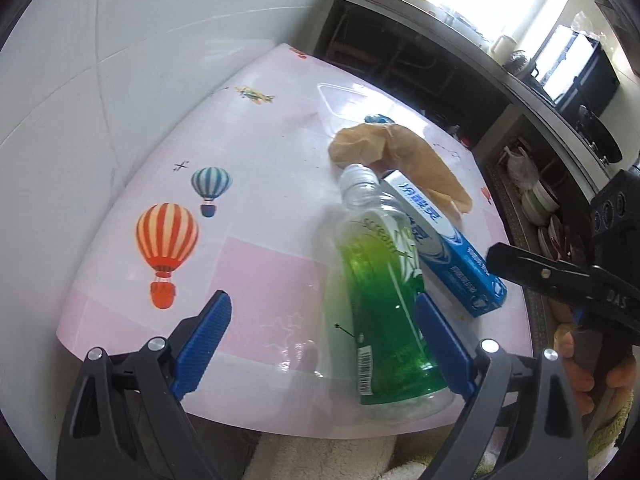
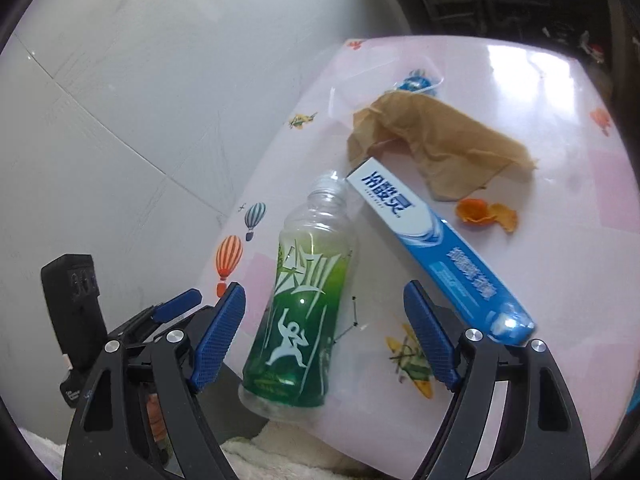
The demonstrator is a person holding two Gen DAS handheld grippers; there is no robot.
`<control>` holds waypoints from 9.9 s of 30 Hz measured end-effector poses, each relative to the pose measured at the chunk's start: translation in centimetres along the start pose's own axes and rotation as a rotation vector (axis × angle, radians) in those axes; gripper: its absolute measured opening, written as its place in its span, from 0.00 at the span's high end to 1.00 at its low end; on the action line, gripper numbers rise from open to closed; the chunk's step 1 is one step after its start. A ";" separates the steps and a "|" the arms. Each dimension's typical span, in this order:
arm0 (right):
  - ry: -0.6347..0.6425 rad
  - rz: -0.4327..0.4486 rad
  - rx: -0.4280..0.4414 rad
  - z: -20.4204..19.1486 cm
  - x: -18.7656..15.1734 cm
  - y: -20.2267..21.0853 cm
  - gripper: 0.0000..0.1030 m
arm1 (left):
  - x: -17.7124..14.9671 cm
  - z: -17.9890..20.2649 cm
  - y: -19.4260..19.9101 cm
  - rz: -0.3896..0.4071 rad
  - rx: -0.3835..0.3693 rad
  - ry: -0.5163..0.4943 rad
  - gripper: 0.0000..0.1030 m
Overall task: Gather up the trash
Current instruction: 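Grasp the green-labelled plastic bottle with the right tool and lift it, then grasp the blue toothpaste box with the left tool while the right tool holds the bottle, then hold the toothpaste box in the left tool and the bottle in the right tool, then carry the toothpaste box and bottle over the wastebasket and release both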
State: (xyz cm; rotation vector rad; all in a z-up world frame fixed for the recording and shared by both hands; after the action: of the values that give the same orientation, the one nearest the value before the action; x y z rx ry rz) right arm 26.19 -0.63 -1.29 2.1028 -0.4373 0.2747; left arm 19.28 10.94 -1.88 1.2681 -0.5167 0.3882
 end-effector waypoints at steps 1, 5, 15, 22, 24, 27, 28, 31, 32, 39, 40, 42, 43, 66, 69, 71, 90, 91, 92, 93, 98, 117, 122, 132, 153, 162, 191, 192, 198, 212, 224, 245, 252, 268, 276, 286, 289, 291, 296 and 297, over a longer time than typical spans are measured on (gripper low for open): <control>-0.004 -0.018 -0.006 -0.3 0.1 -1.0 0.25 | 0.0 -0.6 0.1 0.002 0.002 0.014 0.12; 0.026 -0.066 -0.097 -1.5 0.6 -5.7 0.26 | -0.3 -2.6 0.9 0.015 0.020 0.055 0.12; 0.126 -0.161 -0.130 -2.6 -1.9 -7.8 0.44 | -0.1 -4.3 1.3 0.024 0.021 0.091 0.12; 0.391 -0.226 -0.141 -1.1 -9.1 -3.3 0.44 | 1.3 -1.8 0.0 0.001 -0.041 0.042 0.12; 0.420 -0.237 -0.166 0.2 -10.9 -1.5 0.45 | 1.9 -0.3 -0.9 -0.010 -0.073 0.020 0.12; 0.386 -0.234 -0.224 2.6 -12.5 1.0 0.45 | 2.8 2.9 -2.7 -0.041 -0.151 -0.005 0.12; 0.360 -0.228 -0.245 3.5 -12.9 1.8 0.45 | 3.2 4.2 -3.4 -0.054 -0.188 -0.006 0.12; 0.276 -0.202 -0.295 6.0 -14.0 4.2 0.45 | 4.2 7.7 -5.1 -0.074 -0.269 -0.010 0.12; 0.244 -0.192 -0.308 6.6 -14.3 4.7 0.45 | 4.6 8.7 -5.6 -0.082 -0.288 -0.012 0.12; 0.026 -0.083 -0.389 10.0 -15.2 7.6 0.45 | 6.8 12.9 -10.6 -0.114 -0.258 0.059 0.12; -0.002 -0.070 -0.389 10.3 -15.2 7.9 0.45 | 7.0 13.2 -11.6 -0.118 -0.226 0.069 0.12; -0.071 -0.039 -0.390 10.7 -15.1 8.0 0.45 | 7.0 13.4 -13.2 -0.132 -0.179 0.090 0.12; -0.105 -0.022 -0.388 11.0 -14.9 8.3 0.46 | 6.8 13.7 -13.8 -0.137 -0.167 0.098 0.12; -0.258 0.084 -0.352 14.7 -12.3 9.8 0.46 | 4.1 9.0 -11.9 -0.171 -0.203 -0.024 0.59; -0.269 0.087 -0.333 14.7 -11.9 9.7 0.46 | 3.6 7.6 -11.0 -0.182 -0.222 -0.026 0.62; -0.277 0.090 -0.321 14.8 -11.3 9.5 0.46 | 3.2 7.1 -10.5 -0.191 -0.233 -0.020 0.62; -0.312 0.125 -0.279 14.6 -8.9 8.4 0.45 | 0.1 9.0 -8.0 -0.217 -0.148 -0.123 0.49; -0.316 0.126 -0.274 14.6 -8.9 8.5 0.45 | 0.4 9.1 -8.1 -0.211 -0.139 -0.136 0.49; -0.318 0.126 -0.270 14.7 -9.0 8.5 0.45 | 0.6 9.3 -8.1 -0.204 -0.131 -0.150 0.48; -0.320 0.126 -0.268 14.7 -9.0 8.6 0.45 | 0.8 9.5 -8.3 -0.198 -0.117 -0.167 0.47; -0.327 0.130 -0.268 14.8 -9.0 8.7 0.44 | 1.4 10.2 -9.4 -0.175 -0.016 -0.276 0.47; -0.341 0.111 -0.287 14.3 -9.6 8.3 0.35 | 0.7 10.5 -10.6 -0.168 0.094 -0.354 0.63; -0.335 0.100 -0.287 14.1 -10.0 8.1 0.36 | 0.7 10.6 -10.3 -0.151 0.112 -0.367 0.67; -0.335 0.096 -0.283 13.8 -10.1 7.5 0.43 | 0.7 10.6 -10.1 -0.130 0.118 -0.379 0.68; -0.333 0.119 -0.271 14.0 -10.0 9.1 0.44 | 1.7 11.9 -8.0 -0.056 0.132 -0.411 0.68; -0.328 0.128 -0.266 14.0 -10.2 9.7 0.44 | 1.8 12.4 -7.3 -0.038 0.121 -0.419 0.68; -0.356 0.158 -0.270 14.5 -10.5 10.5 0.43 | 1.9 14.0 -6.6 -0.026 0.030 -0.446 0.68; -0.356 0.158 -0.270 14.6 -10.5 10.5 0.43 | 2.0 14.0 -6.6 -0.026 0.030 -0.446 0.68; -0.358 0.158 -0.272 14.7 -10.6 10.7 0.44 | 1.9 14.1 -6.6 -0.027 0.030 -0.445 0.68; -0.358 0.157 -0.271 14.7 -10.6 10.6 0.44 | 2.0 14.0 -6.7 -0.027 0.028 -0.444 0.68; -0.361 0.164 -0.271 14.9 -10.6 10.9 0.44 | 2.0 14.0 -6.8 -0.028 0.028 -0.445 0.68; -0.565 0.395 -0.352 23.2 -14.8 22.5 0.44 | 2.5 26.9 -5.9 -0.011 -0.216 -0.591 0.68; -0.792 0.432 -0.479 30.6 -22.3 27.0 0.44 | 0.3 37.0 -7.3 -0.118 -0.420 -0.671 0.68; -0.977 0.358 -0.292 42.6 -19.9 20.0 0.40 | -8.0 53.6 -22.1 -0.487 -0.421 -0.785 0.52; -1.035 0.398 -0.338 45.5 -19.9 17.4 0.29 | -6.7 50.7 -22.0 -0.450 -0.396 -0.716 0.37; -1.019 0.362 -0.359 40.5 -23.4 17.5 0.29 | -5.8 45.1 -16.3 -0.357 -0.423 -0.733 0.37; -0.977 0.351 -0.390 39.4 -23.0 17.7 0.29 | -5.0 43.9 -14.4 -0.327 -0.445 -0.707 0.37; -0.943 0.349 -0.407 38.2 -23.1 18.1 0.29 | -4.4 43.2 -13.2 -0.296 -0.449 -0.706 0.37; -0.851 0.366 -0.409 35.6 -22.4 19.2 0.29 | -2.5 40.4 -9.9 -0.195 -0.441 -0.696 0.33; -0.826 0.374 -0.407 34.9 -21.9 19.6 0.29 | -2.1 39.5 -9.3 -0.180 -0.439 -0.681 0.32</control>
State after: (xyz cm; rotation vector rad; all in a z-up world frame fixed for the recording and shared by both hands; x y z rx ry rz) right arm -1.01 -35.44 -12.82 1.6403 -1.2596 -0.4673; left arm 16.66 -29.60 -2.16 0.9831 -0.9922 -0.3195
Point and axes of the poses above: each gripper's, at about its wrist camera, not at the fingertips, and y roughly against the way its jaws point, z to its right, x to its top, the point moved 7 cm from there along -y, roughly the way its jaws point, and after that the axes turned 8 degrees about -y, right-handed, at the moved point
